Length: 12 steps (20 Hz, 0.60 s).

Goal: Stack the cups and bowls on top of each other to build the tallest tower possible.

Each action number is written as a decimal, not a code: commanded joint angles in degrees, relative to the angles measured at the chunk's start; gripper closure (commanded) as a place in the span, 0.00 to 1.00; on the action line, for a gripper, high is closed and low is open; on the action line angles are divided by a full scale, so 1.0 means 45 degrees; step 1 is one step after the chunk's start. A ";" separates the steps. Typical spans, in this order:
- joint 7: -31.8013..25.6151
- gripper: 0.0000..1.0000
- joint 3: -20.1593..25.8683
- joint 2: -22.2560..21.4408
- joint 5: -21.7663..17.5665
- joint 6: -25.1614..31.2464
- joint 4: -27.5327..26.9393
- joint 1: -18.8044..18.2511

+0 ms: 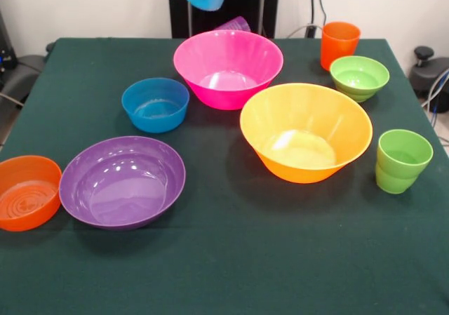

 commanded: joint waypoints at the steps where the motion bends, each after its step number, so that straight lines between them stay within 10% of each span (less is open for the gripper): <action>1: -0.2205 1.00 -0.1734 0.1125 0.0617 0.6261 -0.1768 0.1876; 12: -0.1990 1.00 -0.1363 0.2262 -0.0314 0.6201 -0.2211 0.1940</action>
